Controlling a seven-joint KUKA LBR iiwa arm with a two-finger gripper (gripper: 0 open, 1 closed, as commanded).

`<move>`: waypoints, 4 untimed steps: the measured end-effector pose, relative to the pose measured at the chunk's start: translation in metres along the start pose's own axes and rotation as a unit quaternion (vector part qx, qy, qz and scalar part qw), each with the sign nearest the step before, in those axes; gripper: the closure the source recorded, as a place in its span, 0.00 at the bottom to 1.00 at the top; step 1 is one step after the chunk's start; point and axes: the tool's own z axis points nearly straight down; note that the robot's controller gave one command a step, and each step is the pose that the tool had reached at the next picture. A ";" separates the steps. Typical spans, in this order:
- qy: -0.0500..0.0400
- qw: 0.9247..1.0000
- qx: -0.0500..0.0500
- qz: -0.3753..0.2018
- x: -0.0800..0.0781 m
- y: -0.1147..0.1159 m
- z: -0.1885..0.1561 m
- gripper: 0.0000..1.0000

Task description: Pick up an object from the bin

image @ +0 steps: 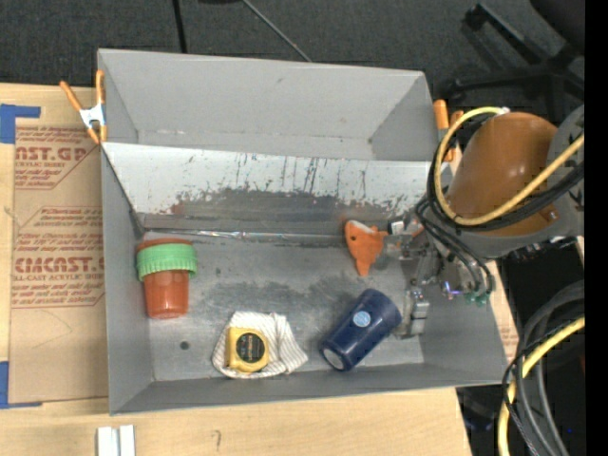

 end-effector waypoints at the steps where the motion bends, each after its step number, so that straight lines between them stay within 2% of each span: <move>1: -0.004 1.000 0.000 -0.001 -0.002 0.000 -0.004 0.00; 2: -0.005 0.998 0.001 -0.070 0.005 0.006 0.038 0.00; 3: -0.003 0.969 0.001 -0.246 0.015 0.026 0.061 0.00; 4: -0.004 0.961 0.000 -0.277 0.017 0.026 0.054 0.00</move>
Offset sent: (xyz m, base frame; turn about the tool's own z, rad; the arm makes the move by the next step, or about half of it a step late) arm -0.0195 0.0152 -0.1161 -0.3815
